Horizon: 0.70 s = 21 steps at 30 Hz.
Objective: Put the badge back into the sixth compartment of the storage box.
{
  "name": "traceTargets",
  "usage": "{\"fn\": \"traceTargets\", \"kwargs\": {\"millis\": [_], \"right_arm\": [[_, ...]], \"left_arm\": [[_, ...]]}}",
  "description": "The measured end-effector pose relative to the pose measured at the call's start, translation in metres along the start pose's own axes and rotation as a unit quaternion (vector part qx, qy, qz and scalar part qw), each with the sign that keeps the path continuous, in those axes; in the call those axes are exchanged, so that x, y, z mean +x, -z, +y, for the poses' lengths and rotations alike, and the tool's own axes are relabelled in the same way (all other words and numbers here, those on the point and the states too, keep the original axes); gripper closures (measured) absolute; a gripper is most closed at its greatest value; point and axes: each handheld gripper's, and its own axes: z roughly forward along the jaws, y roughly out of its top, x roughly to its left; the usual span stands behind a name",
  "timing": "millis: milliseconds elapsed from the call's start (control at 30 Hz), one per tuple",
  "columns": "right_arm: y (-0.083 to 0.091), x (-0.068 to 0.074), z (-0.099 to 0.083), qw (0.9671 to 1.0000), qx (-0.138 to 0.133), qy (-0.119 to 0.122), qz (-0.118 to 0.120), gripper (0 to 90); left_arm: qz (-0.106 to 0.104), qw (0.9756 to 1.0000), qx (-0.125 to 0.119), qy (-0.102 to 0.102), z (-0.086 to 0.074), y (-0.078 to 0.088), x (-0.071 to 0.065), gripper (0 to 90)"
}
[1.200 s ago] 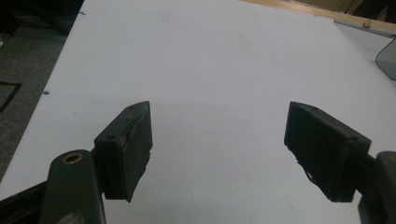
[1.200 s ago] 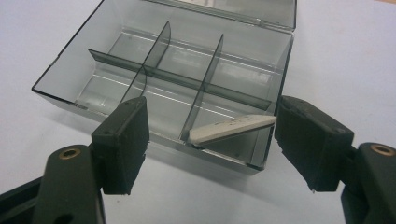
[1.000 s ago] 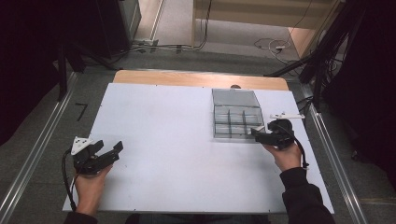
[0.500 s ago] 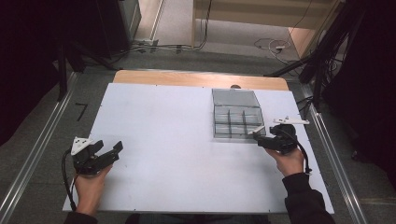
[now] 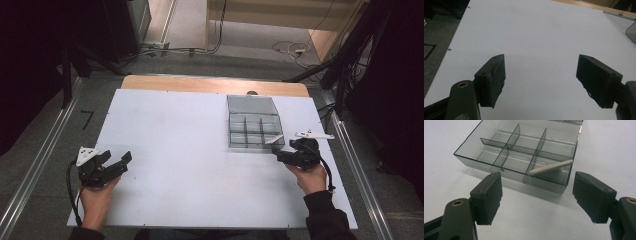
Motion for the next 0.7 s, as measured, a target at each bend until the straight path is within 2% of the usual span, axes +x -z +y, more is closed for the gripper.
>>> {"fn": "traceTargets", "kwargs": {"millis": [700], "right_arm": [[0.011,-0.004,-0.012,0.9999,-0.012,-0.009,0.003,22.2]], "left_arm": [[-0.001,1.0000,-0.001,0.000,0.000,0.000,0.000,23.6]]}}
